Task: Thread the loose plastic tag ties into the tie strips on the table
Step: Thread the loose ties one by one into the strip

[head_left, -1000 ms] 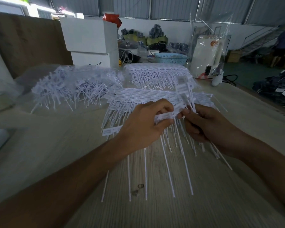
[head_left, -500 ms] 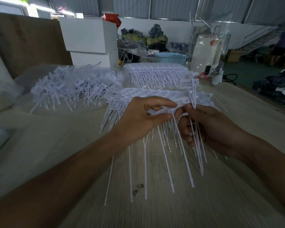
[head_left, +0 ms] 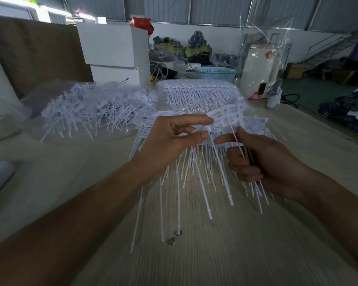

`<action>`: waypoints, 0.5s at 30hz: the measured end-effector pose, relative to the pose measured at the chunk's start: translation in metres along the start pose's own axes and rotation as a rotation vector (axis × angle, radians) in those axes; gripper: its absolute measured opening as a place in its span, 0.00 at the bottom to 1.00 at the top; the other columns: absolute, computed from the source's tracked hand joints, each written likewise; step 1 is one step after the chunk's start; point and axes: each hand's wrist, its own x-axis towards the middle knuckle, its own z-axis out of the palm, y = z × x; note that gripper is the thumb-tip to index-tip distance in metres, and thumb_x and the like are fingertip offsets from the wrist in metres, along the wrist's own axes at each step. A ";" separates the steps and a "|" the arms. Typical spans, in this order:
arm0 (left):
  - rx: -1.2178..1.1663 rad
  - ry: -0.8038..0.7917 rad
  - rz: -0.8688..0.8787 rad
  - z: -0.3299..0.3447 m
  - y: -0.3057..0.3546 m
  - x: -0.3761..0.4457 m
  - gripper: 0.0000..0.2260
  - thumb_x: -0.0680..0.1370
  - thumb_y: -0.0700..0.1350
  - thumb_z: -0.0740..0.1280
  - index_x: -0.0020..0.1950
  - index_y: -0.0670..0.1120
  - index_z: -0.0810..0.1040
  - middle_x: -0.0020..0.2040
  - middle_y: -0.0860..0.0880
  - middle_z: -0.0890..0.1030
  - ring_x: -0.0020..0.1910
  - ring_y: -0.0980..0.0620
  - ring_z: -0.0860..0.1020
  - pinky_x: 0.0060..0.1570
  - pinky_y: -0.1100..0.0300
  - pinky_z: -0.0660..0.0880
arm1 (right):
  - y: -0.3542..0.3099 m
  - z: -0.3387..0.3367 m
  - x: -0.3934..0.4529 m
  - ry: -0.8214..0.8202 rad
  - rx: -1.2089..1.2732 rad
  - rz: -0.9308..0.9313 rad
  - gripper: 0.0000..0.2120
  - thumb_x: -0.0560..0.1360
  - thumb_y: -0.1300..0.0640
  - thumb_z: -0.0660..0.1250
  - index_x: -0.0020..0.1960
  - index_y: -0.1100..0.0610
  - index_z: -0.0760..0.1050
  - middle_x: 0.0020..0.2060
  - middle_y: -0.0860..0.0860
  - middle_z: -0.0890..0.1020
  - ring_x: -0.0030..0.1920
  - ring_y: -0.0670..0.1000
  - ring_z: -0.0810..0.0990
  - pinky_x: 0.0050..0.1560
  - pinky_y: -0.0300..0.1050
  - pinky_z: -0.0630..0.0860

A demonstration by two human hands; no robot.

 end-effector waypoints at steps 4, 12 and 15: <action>0.014 -0.014 0.000 0.002 -0.001 0.000 0.12 0.74 0.39 0.75 0.56 0.50 0.85 0.59 0.56 0.83 0.46 0.50 0.83 0.46 0.60 0.78 | 0.000 0.001 -0.001 -0.020 -0.083 0.031 0.21 0.77 0.38 0.62 0.53 0.53 0.83 0.29 0.47 0.61 0.24 0.44 0.57 0.22 0.36 0.58; 0.286 -0.040 0.082 0.013 0.005 -0.005 0.17 0.72 0.42 0.78 0.56 0.53 0.77 0.57 0.60 0.79 0.51 0.57 0.80 0.41 0.66 0.76 | -0.001 0.004 0.000 0.169 -0.106 -0.039 0.17 0.77 0.44 0.64 0.46 0.55 0.84 0.28 0.48 0.62 0.25 0.45 0.56 0.24 0.38 0.52; 0.319 -0.107 0.125 0.024 0.006 -0.008 0.23 0.70 0.43 0.80 0.57 0.51 0.71 0.55 0.59 0.77 0.49 0.55 0.80 0.40 0.63 0.78 | -0.001 0.008 -0.002 0.166 -0.202 -0.046 0.18 0.71 0.38 0.69 0.40 0.53 0.78 0.26 0.47 0.63 0.24 0.45 0.58 0.23 0.37 0.55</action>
